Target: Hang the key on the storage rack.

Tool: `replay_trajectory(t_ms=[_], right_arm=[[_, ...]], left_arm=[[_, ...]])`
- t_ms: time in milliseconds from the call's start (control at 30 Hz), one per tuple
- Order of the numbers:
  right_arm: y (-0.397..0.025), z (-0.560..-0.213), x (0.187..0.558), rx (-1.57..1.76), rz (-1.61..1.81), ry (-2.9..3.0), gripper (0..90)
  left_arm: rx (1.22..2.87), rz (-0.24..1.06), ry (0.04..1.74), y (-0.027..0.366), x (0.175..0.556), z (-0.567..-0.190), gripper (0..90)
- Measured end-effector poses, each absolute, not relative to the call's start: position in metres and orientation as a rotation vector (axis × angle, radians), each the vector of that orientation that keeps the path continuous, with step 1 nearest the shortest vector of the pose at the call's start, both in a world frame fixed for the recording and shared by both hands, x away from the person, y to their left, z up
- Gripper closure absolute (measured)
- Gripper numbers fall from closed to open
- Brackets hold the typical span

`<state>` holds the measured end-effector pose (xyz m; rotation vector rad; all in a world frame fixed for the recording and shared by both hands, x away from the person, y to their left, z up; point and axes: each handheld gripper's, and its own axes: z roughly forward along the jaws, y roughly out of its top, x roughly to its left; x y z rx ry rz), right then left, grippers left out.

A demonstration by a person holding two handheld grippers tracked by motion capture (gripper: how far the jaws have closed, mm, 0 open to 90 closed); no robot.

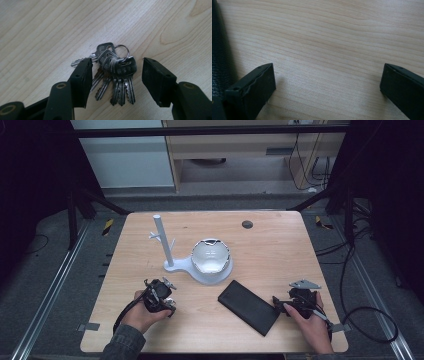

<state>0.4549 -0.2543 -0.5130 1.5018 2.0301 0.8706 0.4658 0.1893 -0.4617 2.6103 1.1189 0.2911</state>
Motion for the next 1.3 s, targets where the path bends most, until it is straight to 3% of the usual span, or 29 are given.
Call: replay_trajectory(t_ms=[533, 767, 1300], right_arm=[[-0.254, -0.5131, 0.455, 1.498, 0.873, 2.032, 0.4], [-0.254, -0.5131, 0.455, 1.497, 0.873, 2.034, 0.4], [-0.2536, -0.513, 0.455, 1.495, 0.876, 2.038, 0.5]], left_arm=[[2.636, 0.253, 1.12, 0.1903, 0.4694, -0.4658, 55.1], [2.635, 0.281, 1.111, 0.1929, 0.4701, -0.4656, 66.5], [2.638, 0.317, 1.087, 0.1883, 0.4605, -0.4632, 67.8]])
